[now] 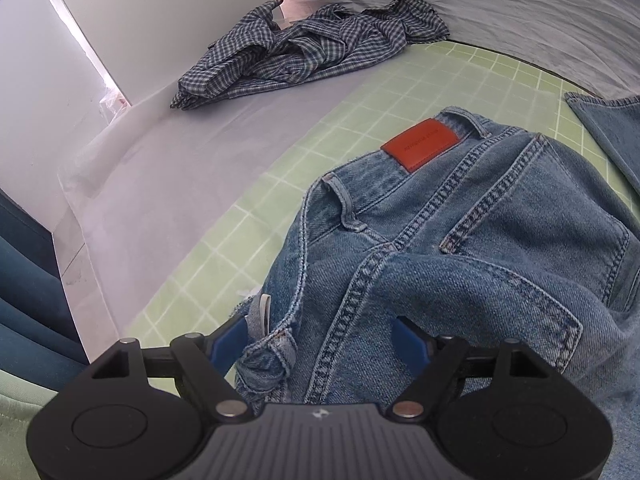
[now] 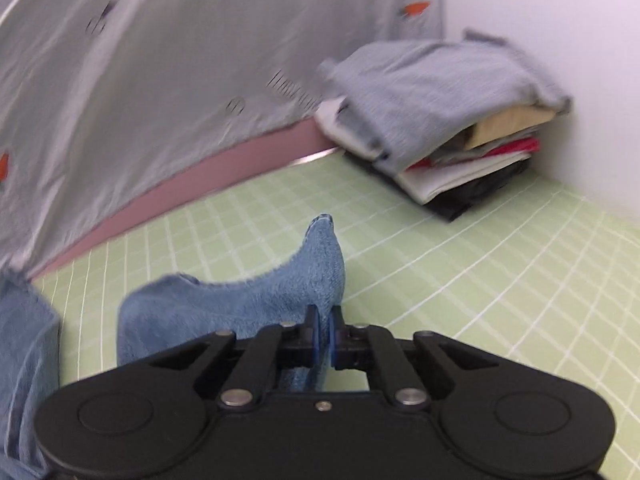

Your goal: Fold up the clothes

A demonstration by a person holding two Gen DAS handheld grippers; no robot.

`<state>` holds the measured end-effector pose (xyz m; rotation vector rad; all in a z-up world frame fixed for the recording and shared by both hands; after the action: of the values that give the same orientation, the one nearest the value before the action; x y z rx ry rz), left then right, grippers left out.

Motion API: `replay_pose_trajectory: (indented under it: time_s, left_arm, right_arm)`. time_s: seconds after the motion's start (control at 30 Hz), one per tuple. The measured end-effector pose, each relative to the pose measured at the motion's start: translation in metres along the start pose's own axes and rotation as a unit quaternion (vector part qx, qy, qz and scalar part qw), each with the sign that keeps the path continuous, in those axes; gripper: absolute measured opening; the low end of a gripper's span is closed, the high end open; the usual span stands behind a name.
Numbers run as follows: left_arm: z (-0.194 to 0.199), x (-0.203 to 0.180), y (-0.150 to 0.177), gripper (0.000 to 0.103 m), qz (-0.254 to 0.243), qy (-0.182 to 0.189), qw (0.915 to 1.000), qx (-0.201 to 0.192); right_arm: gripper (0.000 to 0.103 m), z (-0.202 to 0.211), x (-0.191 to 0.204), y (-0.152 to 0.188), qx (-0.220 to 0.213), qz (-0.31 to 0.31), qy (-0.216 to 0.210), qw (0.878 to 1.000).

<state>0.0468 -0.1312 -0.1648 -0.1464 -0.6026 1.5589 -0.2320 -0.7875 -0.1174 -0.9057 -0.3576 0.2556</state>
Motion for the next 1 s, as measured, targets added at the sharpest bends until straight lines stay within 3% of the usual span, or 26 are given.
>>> replay_pose_trajectory:
  time_s: [0.03,0.17,0.27,0.4,0.47,0.53,0.73,0.8,0.87,0.9,0.97,1.0]
  left_arm:
    - [-0.001,0.002,0.001,0.08,0.004,0.002,1.0,0.004]
    - [-0.011,0.012,0.014,0.081,0.043,0.027,0.9981,0.035]
    - [-0.013,0.019,0.02,0.081,0.061,0.036,0.9967,0.041]
    - [-0.014,0.031,0.023,0.081,0.08,0.038,0.995,0.045]
    - [-0.016,0.038,0.027,0.081,0.099,0.043,0.9928,0.053]
    - [-0.017,0.044,0.033,0.081,0.126,0.057,0.9885,0.06]
    - [-0.021,0.05,0.054,0.081,0.191,0.108,0.9719,0.085]
    - [-0.022,0.047,0.058,0.08,0.205,0.129,0.9661,0.09]
    - [-0.023,0.045,0.059,0.069,0.217,0.14,0.962,0.088]
    - [-0.024,0.044,0.059,0.063,0.221,0.147,0.9606,0.083]
    - [-0.021,0.043,0.054,0.033,0.225,0.157,0.959,0.072]
    - [-0.019,0.045,0.051,0.025,0.224,0.156,0.9598,0.065]
  right_arm:
    - [0.005,0.01,-0.016,-0.007,-0.016,-0.023,0.017,0.999]
    - [0.005,0.007,-0.069,0.012,0.014,-0.039,0.09,0.995]
    - [0.005,0.002,-0.09,0.041,0.055,-0.055,0.106,0.991]
    - [0.006,0.004,-0.096,0.057,0.067,-0.051,0.118,0.99]
    - [0.012,0.004,-0.098,0.058,0.068,-0.064,0.12,0.988]
    - [0.034,0.004,-0.099,0.059,0.071,-0.08,0.115,0.988]
    - [0.053,0.001,-0.097,0.072,0.097,-0.116,0.104,0.983]
    - [0.054,-0.001,-0.097,0.077,0.105,-0.131,0.101,0.981]
    - [0.054,-0.004,-0.096,0.081,0.112,-0.133,0.094,0.98]
    - [0.047,-0.005,-0.094,0.082,0.115,-0.129,0.089,0.981]
    - [0.026,-0.004,-0.091,0.079,0.112,-0.112,0.082,0.984]
    - [0.01,-0.003,-0.089,0.077,0.11,-0.102,0.079,0.986]
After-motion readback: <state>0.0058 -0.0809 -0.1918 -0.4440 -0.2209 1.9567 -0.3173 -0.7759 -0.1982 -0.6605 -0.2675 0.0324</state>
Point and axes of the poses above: each gripper's, at about its wrist camera, not at the fingertips, and z roughly against the way its jaws point, x to its left, y to its underside, the point moved 8 cm from there along -z, roughly the way its jaws point, and after that the axes turned 4 degrees about -z, right-handed, at the moved point
